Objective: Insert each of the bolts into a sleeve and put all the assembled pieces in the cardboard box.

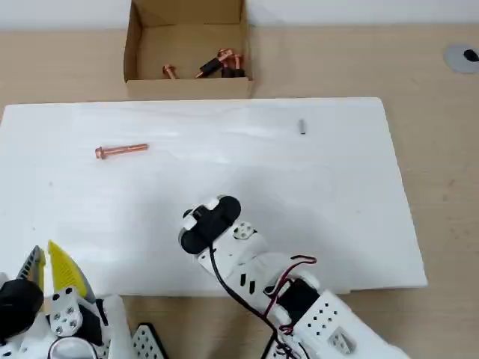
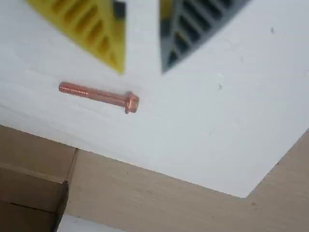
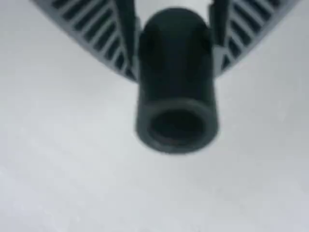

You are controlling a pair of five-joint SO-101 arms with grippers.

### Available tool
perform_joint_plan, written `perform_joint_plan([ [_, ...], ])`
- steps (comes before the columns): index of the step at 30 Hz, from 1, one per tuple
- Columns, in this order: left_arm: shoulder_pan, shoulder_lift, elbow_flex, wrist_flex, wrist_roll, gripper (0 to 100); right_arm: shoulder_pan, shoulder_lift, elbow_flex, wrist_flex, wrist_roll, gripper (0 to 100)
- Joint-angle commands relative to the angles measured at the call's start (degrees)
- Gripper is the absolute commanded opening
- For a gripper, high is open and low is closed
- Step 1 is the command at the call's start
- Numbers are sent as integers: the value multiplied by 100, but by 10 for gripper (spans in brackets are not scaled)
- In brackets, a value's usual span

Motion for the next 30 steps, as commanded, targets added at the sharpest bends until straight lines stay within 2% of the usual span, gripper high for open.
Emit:
perform_joint_plan([
  [1,-44,-13,9,-105,-9,63,-66,-154,-13,9,53,10],
  [15,-62,-13,9,-105,0,67,-66,-154,-13,9,53,10],
  [22,-79,242,0,-220,-510,112,-66,-154,-13,9,53,10],
  [25,-79,1112,-35,-571,-35,103,-66,-154,-13,9,53,10],
  [30,-79,3468,-316,-853,1134,107,-66,-154,-13,9,53,10],
])
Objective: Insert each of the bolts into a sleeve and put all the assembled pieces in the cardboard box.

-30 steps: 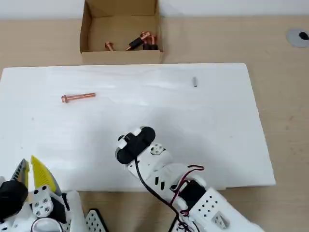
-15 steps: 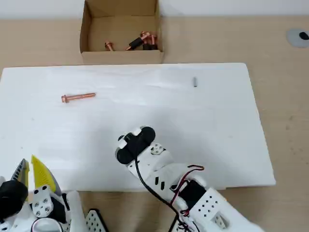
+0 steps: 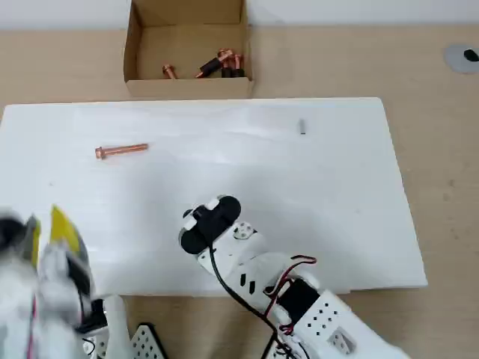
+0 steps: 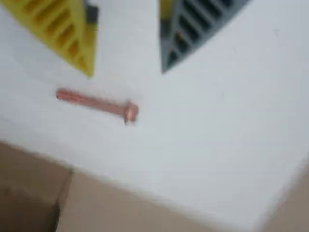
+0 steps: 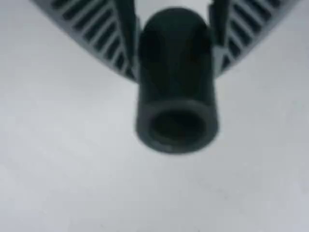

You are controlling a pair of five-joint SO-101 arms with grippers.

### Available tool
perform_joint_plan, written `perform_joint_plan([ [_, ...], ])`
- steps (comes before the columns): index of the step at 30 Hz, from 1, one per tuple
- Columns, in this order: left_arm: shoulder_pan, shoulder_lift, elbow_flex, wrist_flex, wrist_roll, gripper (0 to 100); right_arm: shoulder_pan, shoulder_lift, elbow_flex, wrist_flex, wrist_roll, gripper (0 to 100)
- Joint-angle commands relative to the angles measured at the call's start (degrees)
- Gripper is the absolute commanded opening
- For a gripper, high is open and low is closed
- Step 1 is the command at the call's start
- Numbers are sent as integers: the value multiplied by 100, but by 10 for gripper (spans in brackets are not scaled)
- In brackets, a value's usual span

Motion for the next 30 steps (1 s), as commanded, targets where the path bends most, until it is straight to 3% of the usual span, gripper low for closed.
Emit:
perform_joint_plan([
  [1,-79,1859,-448,-167,897,107,-66,-154,-13,9,53,10],
  [6,-26,3635,-1398,-167,2699,109,-66,-154,-13,9,53,10],
  [9,9,4409,-1811,-167,3385,132,-66,-154,-13,9,53,10],
  [17,721,6220,-1574,-580,4273,191,-66,-154,-13,9,53,10],
  [26,712,7741,-1090,-1477,5626,215,-66,-154,-13,9,53,10],
  [30,730,8145,-1152,-2013,5705,215,-66,-154,-13,9,53,10],
])
